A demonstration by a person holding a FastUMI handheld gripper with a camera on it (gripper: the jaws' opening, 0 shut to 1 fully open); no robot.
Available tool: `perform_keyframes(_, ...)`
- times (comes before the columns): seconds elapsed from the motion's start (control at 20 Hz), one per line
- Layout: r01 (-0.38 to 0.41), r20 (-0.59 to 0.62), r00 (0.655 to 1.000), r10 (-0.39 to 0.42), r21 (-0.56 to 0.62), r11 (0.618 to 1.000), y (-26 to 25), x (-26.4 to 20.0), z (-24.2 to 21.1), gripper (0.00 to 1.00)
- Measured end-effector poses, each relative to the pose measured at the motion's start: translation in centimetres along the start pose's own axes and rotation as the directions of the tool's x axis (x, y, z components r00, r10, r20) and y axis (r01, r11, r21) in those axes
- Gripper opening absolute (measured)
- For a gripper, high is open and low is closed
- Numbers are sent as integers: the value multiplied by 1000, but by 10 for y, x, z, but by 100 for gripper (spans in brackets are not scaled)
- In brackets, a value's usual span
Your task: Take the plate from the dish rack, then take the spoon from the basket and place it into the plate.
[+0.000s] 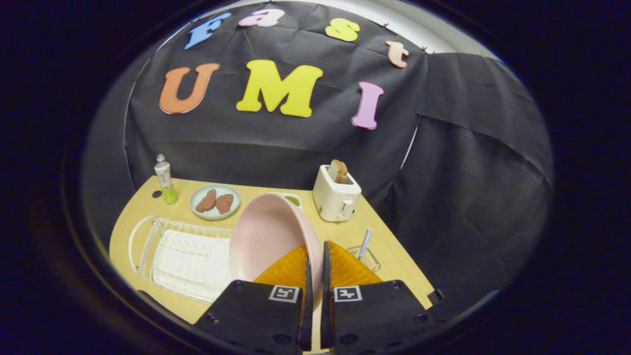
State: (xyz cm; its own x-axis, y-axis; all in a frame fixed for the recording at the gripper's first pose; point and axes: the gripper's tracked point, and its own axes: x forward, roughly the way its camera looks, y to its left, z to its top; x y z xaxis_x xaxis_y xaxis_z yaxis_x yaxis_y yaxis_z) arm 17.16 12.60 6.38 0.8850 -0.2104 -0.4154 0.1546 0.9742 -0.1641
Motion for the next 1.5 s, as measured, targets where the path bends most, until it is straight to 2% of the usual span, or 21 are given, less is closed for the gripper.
perform_keyframes(0.15, -100, 1, 995, 101, 58, 993, -32, -21, -37, 12)
perform_keyframes(0.3, -194, -37, 980, 198, 81, 978, -39, -28, -89, 12)
perform_keyframes(0.55, -344, -152, 918, 367, 153, 926, -16, -26, -177, 12)
perform_keyframes(0.75, -378, -250, 874, 418, 192, 906, 13, -9, -230, 12)
perform_keyframes(0.9, -365, -251, 881, 402, 182, 913, 13, 2, -240, 12)
perform_keyframes(1.1, -372, -245, 874, 420, 218, 902, 12, 11, -247, 12)
perform_keyframes(1.25, -370, -212, 887, 411, 210, 905, 7, 19, -246, 14)
perform_keyframes(1.35, -363, -142, 909, 391, 188, 913, 2, 24, -237, 18)
perform_keyframes(1.5, -341, -67, 934, 351, 127, 932, -8, 31, -231, 56)
